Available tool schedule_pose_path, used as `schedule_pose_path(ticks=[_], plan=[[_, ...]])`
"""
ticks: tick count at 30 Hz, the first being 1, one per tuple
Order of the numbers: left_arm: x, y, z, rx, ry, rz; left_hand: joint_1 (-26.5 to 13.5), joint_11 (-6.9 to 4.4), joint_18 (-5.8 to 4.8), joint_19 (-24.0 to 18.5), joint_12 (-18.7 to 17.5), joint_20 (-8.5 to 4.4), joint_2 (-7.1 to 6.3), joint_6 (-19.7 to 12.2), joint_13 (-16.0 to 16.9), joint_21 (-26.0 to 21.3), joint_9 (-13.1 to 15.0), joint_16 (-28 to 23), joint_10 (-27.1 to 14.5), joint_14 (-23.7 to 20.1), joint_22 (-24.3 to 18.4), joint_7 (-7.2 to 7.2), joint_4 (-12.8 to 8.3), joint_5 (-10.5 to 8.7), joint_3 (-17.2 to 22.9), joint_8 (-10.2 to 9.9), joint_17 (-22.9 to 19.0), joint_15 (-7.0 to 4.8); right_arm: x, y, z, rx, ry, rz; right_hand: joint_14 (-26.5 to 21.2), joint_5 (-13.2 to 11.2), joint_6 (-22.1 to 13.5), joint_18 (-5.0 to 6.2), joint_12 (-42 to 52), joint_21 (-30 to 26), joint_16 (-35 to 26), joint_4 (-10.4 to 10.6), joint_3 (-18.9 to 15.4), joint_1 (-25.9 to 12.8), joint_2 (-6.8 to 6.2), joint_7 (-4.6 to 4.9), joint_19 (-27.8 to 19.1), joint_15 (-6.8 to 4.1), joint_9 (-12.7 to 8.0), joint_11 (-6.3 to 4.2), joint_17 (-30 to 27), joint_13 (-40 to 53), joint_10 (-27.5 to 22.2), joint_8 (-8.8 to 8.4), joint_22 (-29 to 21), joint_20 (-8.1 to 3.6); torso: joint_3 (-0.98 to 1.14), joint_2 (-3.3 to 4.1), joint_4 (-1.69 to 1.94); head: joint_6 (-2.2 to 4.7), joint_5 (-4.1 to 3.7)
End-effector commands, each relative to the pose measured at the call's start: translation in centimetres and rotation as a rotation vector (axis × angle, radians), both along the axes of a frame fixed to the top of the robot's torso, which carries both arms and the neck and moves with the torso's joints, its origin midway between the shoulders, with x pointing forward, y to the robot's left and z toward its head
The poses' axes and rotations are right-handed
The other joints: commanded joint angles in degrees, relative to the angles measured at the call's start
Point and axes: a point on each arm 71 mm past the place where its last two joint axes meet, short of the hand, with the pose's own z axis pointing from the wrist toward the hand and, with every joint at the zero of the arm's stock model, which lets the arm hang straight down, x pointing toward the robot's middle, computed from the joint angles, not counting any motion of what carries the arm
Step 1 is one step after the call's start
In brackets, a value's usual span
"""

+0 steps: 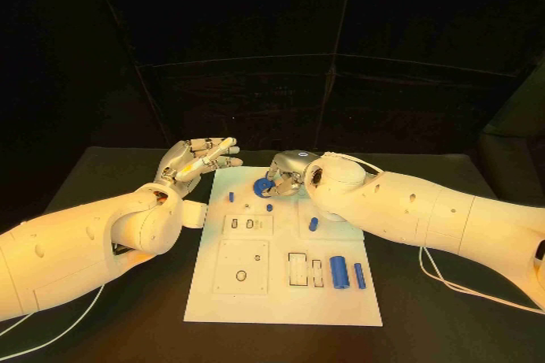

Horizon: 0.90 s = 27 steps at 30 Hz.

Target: Assemble the parts on the task board

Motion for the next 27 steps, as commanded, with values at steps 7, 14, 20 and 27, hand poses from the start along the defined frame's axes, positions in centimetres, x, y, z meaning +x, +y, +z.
schedule_pose_path(ticks=[7,14,20,27], plan=[[0.0,0.1,0.2,0.001,-0.008,-0.003,-0.1,0.3,0.31,-0.2,-0.2,0.11,0.61,0.4,0.0,-0.2,-0.1,-0.1,0.0,-0.1,0.0,0.91,-0.3,0.23,0.0,-0.3,0.1,0.23,-0.6,-2.0,1.9,0.229,-0.158,0.014,3.9,2.5,0.5,-1.16,0.9,0.7,0.4,-0.8,-0.2,2.0,-0.11,-0.15,0.3,0.05,-0.1,-0.36,4.1,1.2,0.7,-0.1,0.8,0.0,0.02,-0.06,-0.04,0.35,-0.19],[0.0,0.4,0.2,0.003,-0.008,0.002,-0.1,0.31,0.31,-0.3,-0.2,0.12,0.62,0.4,0.0,-0.3,-0.1,-0.1,0.0,-0.1,-0.1,0.92,-0.3,0.23,0.0,-0.4,0.1,0.24,-1.5,-7.1,2.2,0.409,-0.053,0.017,4.0,2.6,2.0,-1.17,0.8,0.8,0.6,-3.7,-0.3,6.0,-1.61,-0.54,0.3,-0.19,0.1,-0.69,4.7,1.2,0.6,0.52,1.0,-0.15,0.0,-0.13,-0.17,0.74,-0.57],[0.1,0.6,0.1,0.005,-0.008,0.005,-0.1,0.31,0.31,-0.3,-0.3,0.13,0.62,0.4,0.0,-0.3,-0.1,-0.1,0.0,-0.1,-0.1,0.92,-0.3,0.23,0.0,-0.4,0.1,0.24,-1.9,-13.1,2.2,0.512,0.044,-0.036,4.3,2.4,2.5,-1.29,0.8,1.1,1.0,-8.0,0.5,11.2,-2.35,-0.64,0.5,-0.38,0.0,-0.88,5.9,1.3,0.6,0.54,1.6,-0.39,0.13,-0.28,-0.74,0.94,-0.93],[0.3,0.5,0.0,0.004,-0.008,0.004,-0.1,0.31,0.31,-0.3,-0.3,0.13,0.62,0.4,0.0,-0.3,-0.1,-0.1,0.0,-0.1,-0.1,0.92,-0.3,0.23,0.0,-0.4,0.1,0.24,-1.8,-18.5,1.9,0.489,0.052,-0.099,4.3,2.5,2.6,-1.32,0.6,1.2,1.0,-10.0,0.8,13.0,-2.37,-0.61,0.5,-0.38,-0.1,-0.89,6.2,1.2,0.6,0.47,1.7,-0.41,0.45,-0.24,-0.95,1.08,-1.92]])
